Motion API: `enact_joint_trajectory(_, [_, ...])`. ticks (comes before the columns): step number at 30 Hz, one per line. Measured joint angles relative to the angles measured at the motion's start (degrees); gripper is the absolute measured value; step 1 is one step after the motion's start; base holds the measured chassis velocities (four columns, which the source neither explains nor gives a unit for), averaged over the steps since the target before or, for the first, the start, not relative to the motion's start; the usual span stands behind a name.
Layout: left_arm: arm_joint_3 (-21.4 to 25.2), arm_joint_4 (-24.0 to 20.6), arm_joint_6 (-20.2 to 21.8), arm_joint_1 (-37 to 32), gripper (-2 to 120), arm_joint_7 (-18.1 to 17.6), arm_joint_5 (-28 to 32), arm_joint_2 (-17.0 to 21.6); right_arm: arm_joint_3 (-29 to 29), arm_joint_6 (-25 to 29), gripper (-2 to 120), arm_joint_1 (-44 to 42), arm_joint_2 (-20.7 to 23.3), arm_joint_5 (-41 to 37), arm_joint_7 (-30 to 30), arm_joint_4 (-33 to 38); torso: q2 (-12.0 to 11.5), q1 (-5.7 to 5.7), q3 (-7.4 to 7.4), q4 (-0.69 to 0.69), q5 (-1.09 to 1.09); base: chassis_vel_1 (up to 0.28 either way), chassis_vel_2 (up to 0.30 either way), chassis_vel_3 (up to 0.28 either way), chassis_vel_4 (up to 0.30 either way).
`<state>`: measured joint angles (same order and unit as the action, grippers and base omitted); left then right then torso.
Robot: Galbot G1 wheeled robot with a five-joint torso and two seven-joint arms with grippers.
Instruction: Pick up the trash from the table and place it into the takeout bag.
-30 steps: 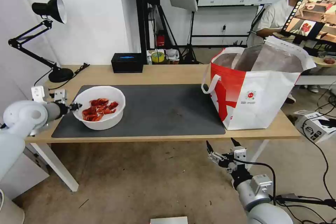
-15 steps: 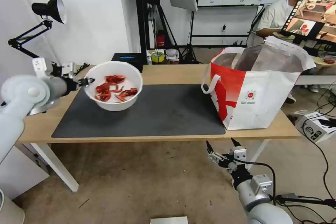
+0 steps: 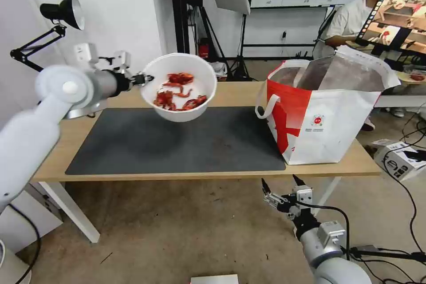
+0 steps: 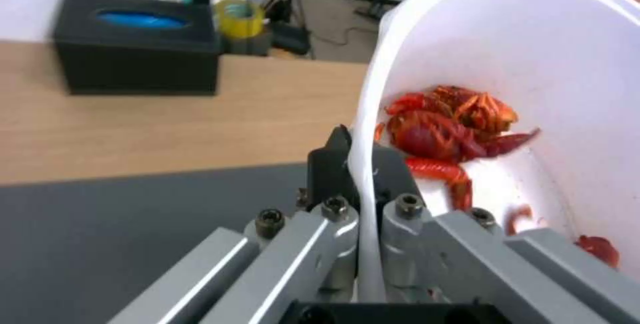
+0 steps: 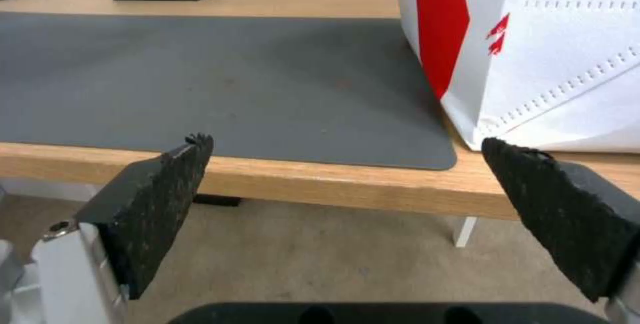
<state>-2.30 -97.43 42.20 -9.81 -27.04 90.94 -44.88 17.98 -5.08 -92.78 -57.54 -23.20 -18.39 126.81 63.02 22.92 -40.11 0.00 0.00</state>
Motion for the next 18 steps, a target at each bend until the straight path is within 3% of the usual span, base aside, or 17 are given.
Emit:
enact_joint_trajectory(8, [-6.91,5.93,-0.04,9.59,0,-0.32,0.13,-9.65,0.00,0.00,100,0.00,0.00,0.00,0.00,0.00,0.00,0.00,0.01,-0.02,0.02,0.000,0.000,0.000,0.000])
enact_joint_trajectory(12, [-6.91,5.93,-0.04,9.59,0,-0.32,0.13,-9.65,0.00,0.00,100,0.00,0.00,0.00,0.00,0.00,0.00,0.00,0.01,-0.02,0.02,0.000,0.000,0.000,0.000])
enact_joint_trajectory(13, [-8.82,7.14,-0.05,11.76,0,-0.22,0.08,-12.78,0.00,0.00,100,0.00,0.00,0.00,0.00,0.00,0.00,0.01,0.00,-0.01,0.02,0.000,0.000,0.000,0.000])
enact_joint_trajectory(18, [-9.88,8.25,-0.07,13.29,0,-0.22,-0.03,-15.63,0.00,0.00,100,0.00,0.00,0.00,0.00,0.00,0.00,0.00,0.00,0.00,0.00,0.000,0.000,0.000,0.000])
